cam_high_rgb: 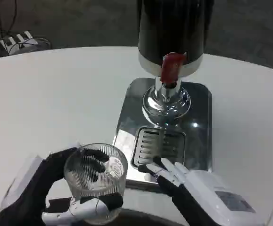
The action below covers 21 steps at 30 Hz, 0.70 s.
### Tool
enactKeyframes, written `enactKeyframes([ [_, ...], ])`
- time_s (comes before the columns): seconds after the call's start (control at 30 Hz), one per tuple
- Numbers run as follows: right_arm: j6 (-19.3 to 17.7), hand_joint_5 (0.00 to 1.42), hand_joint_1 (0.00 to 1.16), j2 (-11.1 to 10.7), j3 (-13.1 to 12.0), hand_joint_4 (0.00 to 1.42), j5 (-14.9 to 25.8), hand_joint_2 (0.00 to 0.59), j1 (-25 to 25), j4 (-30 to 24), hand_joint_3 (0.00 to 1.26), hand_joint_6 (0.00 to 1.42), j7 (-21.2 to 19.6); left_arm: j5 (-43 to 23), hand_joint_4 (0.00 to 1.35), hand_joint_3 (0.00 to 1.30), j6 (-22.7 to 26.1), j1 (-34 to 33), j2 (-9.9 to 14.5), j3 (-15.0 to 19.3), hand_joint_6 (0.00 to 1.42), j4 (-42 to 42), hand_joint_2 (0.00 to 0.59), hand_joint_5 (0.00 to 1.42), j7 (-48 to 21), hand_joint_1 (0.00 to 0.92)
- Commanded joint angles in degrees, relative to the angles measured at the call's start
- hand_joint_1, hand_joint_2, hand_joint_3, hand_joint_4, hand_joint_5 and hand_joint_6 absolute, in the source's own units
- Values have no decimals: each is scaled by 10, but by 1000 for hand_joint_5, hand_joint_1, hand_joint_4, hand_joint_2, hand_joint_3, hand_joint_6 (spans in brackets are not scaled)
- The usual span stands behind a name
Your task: Grasp the cup under the faucet to collect the drink, then remove the cup.
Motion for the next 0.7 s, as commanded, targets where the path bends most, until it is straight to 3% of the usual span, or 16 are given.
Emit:
enactKeyframes([
  [0.03, 4, 0, 690, 27, 10, 11, 4, 480, 0, 6, 133, 0, -5, -5, 1062, 995, -15, -4, 2, 4, 805, -2, 0, 1033, -1, 675],
  [0.53, 6, 0, 680, 28, 6, 18, 7, 486, -5, 10, 133, 0, -2, -4, 1062, 995, -16, -9, 2, 5, 805, 8, 0, 1033, 1, 675],
  [0.7, 9, 0, 679, 28, 7, 20, 7, 487, -4, 13, 133, 0, 0, 2, 1062, 995, -39, -32, 8, 7, 805, 50, 0, 1033, 7, 675],
])
